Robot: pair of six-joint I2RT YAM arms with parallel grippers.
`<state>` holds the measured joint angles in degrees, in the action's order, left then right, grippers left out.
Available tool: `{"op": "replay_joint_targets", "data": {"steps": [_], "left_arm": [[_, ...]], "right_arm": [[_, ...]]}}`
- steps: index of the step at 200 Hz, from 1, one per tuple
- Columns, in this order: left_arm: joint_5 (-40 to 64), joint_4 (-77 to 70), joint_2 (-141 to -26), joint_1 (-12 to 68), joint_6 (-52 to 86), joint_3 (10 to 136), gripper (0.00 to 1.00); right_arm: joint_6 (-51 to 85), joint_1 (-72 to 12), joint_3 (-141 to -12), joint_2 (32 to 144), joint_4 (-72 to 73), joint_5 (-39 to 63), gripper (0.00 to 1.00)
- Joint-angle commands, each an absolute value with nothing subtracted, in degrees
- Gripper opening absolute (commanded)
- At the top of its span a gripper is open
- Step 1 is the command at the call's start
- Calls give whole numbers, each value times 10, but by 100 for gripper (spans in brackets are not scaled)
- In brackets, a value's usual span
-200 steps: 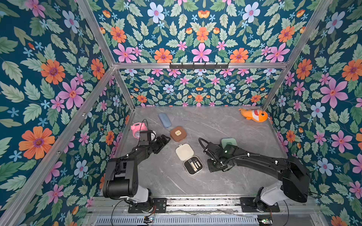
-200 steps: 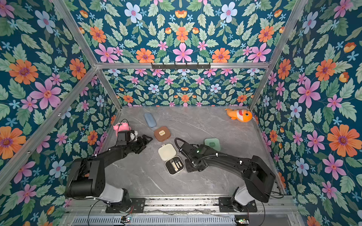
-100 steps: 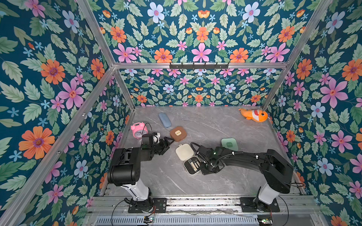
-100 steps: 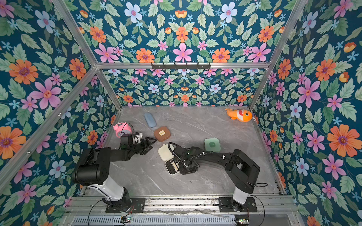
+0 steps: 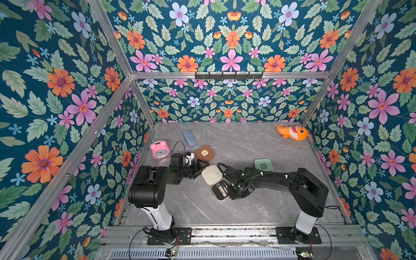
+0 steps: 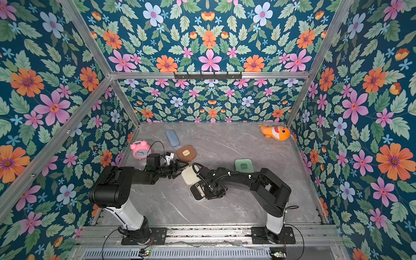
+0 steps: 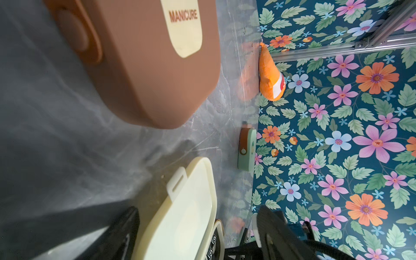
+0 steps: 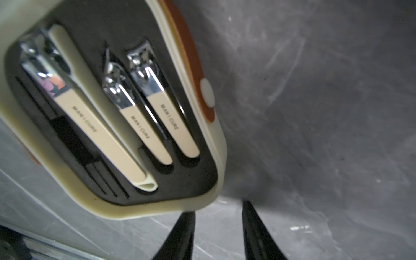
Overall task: Organize nail clipper sets
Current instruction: Close the storage box at the center of the board.
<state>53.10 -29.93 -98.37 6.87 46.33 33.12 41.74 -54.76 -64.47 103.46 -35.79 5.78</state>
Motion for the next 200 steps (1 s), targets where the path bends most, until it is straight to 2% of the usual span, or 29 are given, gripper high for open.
{"op": "replay_joint_targets", "data": {"steps": [1, 68, 147, 200], "left_arm": [[557, -306, -970, 69, 469, 332, 85], [626, -356, -924, 86, 505, 347, 87], [615, -335, -875, 145, 505, 326, 88], [598, -359, -885, 186, 526, 311, 87]], "right_arm": [[418, -543, -653, 1040, -349, 56, 37], [405, -528, -684, 1058, -355, 55, 37], [404, -482, -715, 1087, -345, 68, 37], [391, -441, -757, 1112, -338, 82, 37]]}}
